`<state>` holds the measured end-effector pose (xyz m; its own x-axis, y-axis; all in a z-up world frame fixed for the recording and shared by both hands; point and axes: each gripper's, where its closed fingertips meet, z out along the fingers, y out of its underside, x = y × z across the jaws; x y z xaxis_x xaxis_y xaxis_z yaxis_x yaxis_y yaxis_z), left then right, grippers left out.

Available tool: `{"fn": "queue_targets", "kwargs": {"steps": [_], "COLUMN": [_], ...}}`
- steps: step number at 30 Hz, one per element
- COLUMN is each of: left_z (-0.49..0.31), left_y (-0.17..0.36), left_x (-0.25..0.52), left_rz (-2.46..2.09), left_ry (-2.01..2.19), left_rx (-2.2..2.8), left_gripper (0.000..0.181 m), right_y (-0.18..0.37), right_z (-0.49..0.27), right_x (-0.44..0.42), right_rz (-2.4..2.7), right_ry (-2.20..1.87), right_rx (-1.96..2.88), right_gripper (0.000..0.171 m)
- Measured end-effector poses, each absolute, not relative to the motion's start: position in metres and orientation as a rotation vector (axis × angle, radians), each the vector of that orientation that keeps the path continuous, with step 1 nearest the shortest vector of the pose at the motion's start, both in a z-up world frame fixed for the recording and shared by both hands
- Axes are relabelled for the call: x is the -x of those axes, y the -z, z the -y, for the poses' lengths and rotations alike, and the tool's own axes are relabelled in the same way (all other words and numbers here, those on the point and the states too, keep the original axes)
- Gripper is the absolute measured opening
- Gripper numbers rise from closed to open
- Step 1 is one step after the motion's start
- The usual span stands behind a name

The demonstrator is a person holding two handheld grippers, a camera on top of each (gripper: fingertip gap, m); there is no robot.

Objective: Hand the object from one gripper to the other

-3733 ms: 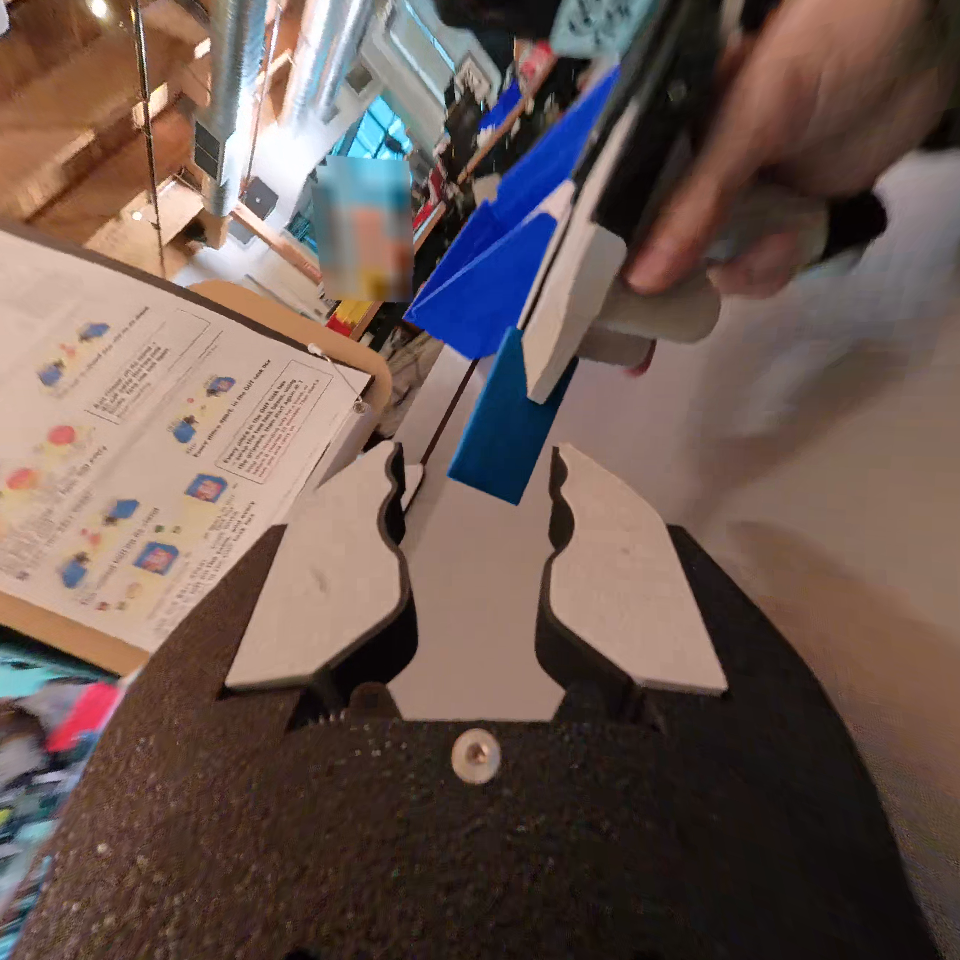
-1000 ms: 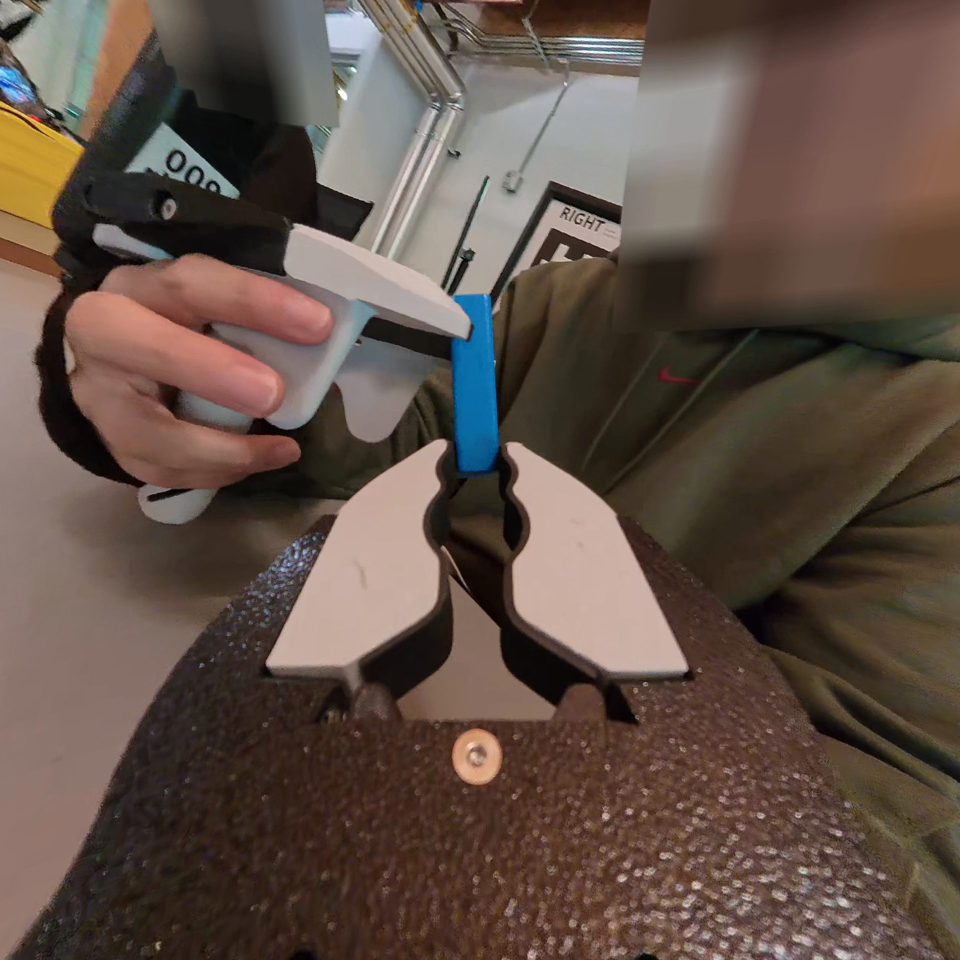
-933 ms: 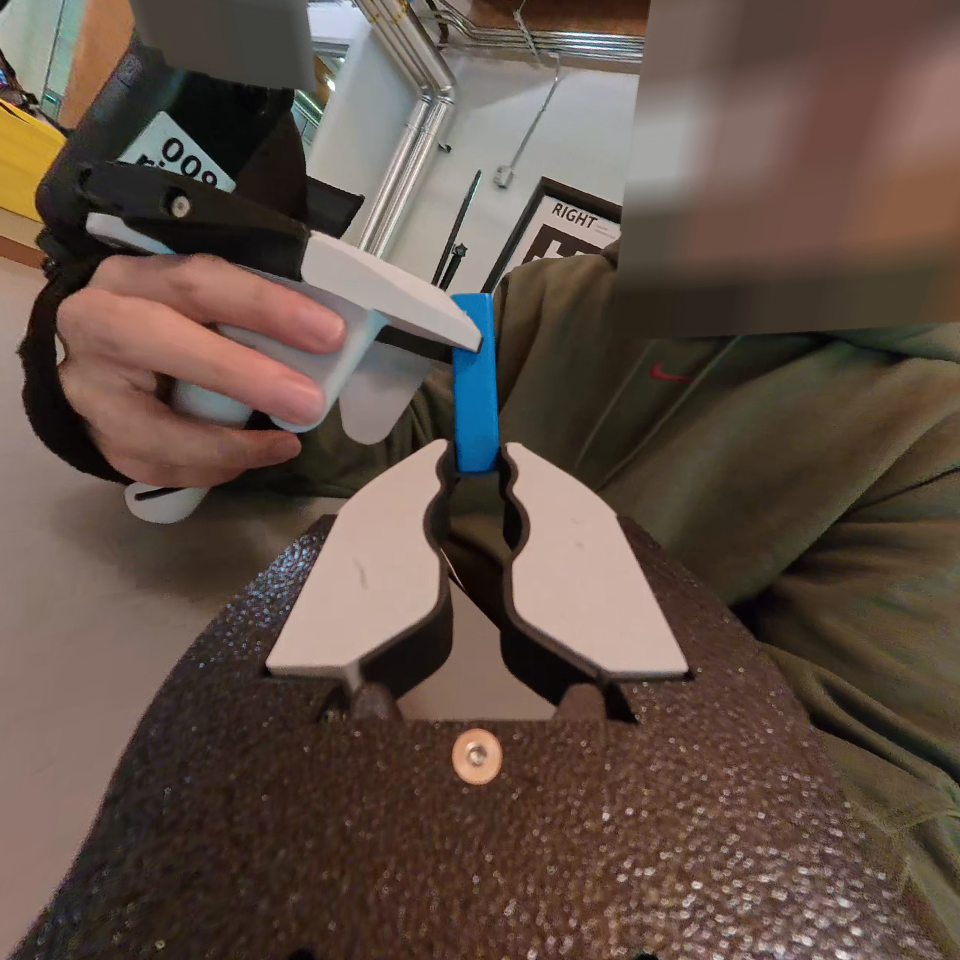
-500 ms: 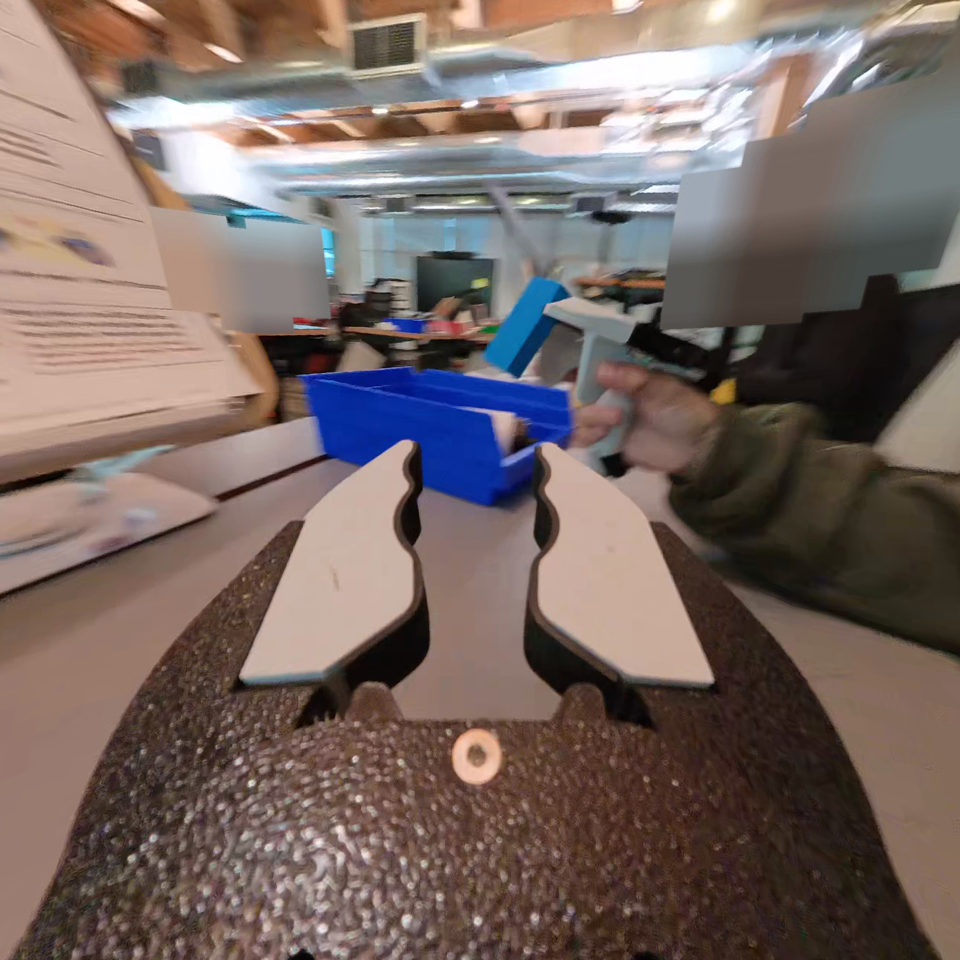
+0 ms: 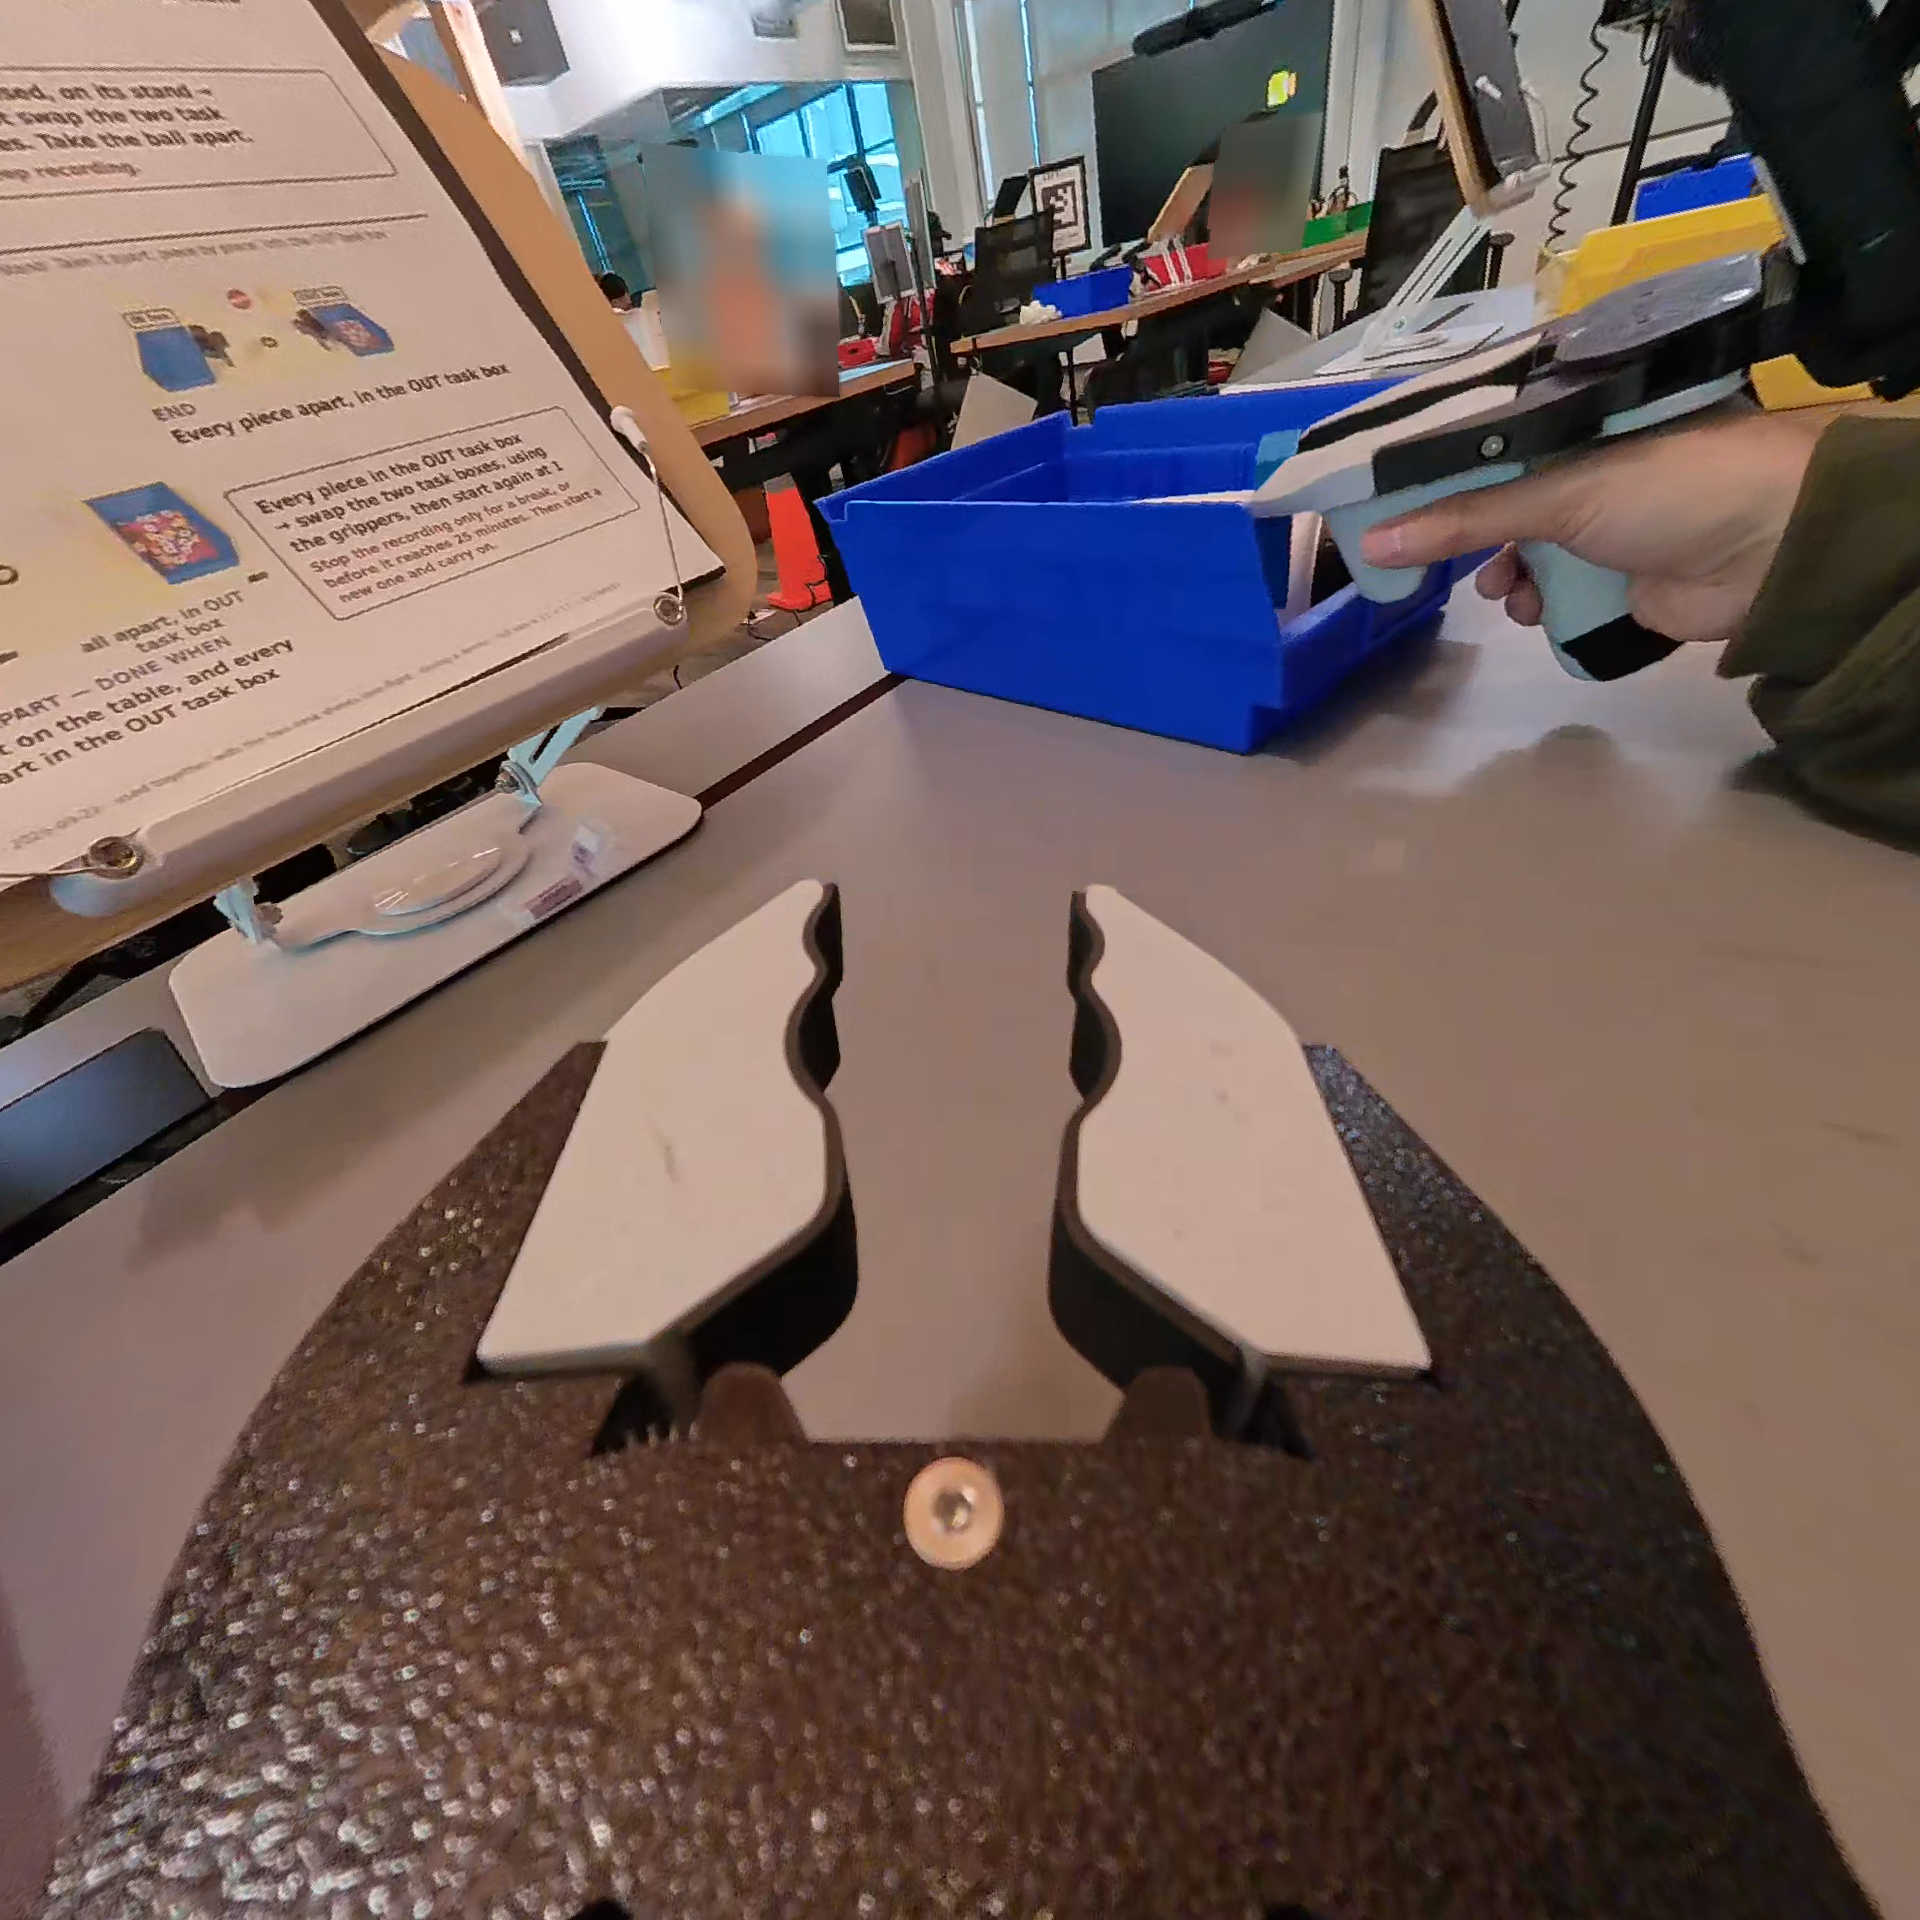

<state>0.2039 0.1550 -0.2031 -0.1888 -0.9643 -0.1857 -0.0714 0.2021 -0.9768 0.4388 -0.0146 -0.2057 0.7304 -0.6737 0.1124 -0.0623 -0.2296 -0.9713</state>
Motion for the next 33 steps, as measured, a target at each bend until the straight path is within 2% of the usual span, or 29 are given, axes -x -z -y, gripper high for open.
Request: {"fn": "queue_targets", "kwargs": {"steps": [3, 5, 7, 13, 16, 20, 26, 33], "left_z": [-0.156, -0.156, -0.157, -0.172, -0.202, -0.275, -0.364, -0.395], "left_y": [0.203, 0.203, 0.201, 0.179, 0.157, 0.142, 0.173, 0.213], "left_x": [-0.204, -0.204, -0.204, -0.196, -0.181, -0.137, -0.082, -0.110], "left_rz": [-1.484, -1.486, -1.476, -1.380, -1.263, -1.036, -1.064, -1.335], "left_ry": [1.164, 1.171, 1.163, 1.129, 1.101, 0.979, 0.798, 0.877], "left_rx": [1.052, 1.057, 1.056, 1.054, 1.104, 1.355, 1.781, 2.198], "left_gripper": [0.041, 0.041, 0.041, 0.040, 0.037, 0.034, 0.037, 0.042], "right_y": [0.207, 0.205, 0.194, 0.135, 0.136, 0.158, 0.179, 0.195], "right_z": [0.009, 0.007, 0.003, -0.034, -0.061, -0.089, -0.103, -0.106], "right_x": [-0.434, -0.432, -0.425, -0.356, -0.315, -0.278, -0.263, -0.272], "right_rz": [-0.575, -0.570, -0.532, -0.132, 0.022, 0.112, 0.170, 0.089], "right_ry": [0.594, 0.611, 0.643, 0.834, 0.739, 0.571, 0.479, 0.391], "right_rx": [1.721, 1.716, 1.669, 1.441, 1.429, 1.488, 1.558, 1.592], "right_gripper": [0.047, 0.065, 0.075, 0.072, 0.064, 0.064, 0.063, 0.063]}}
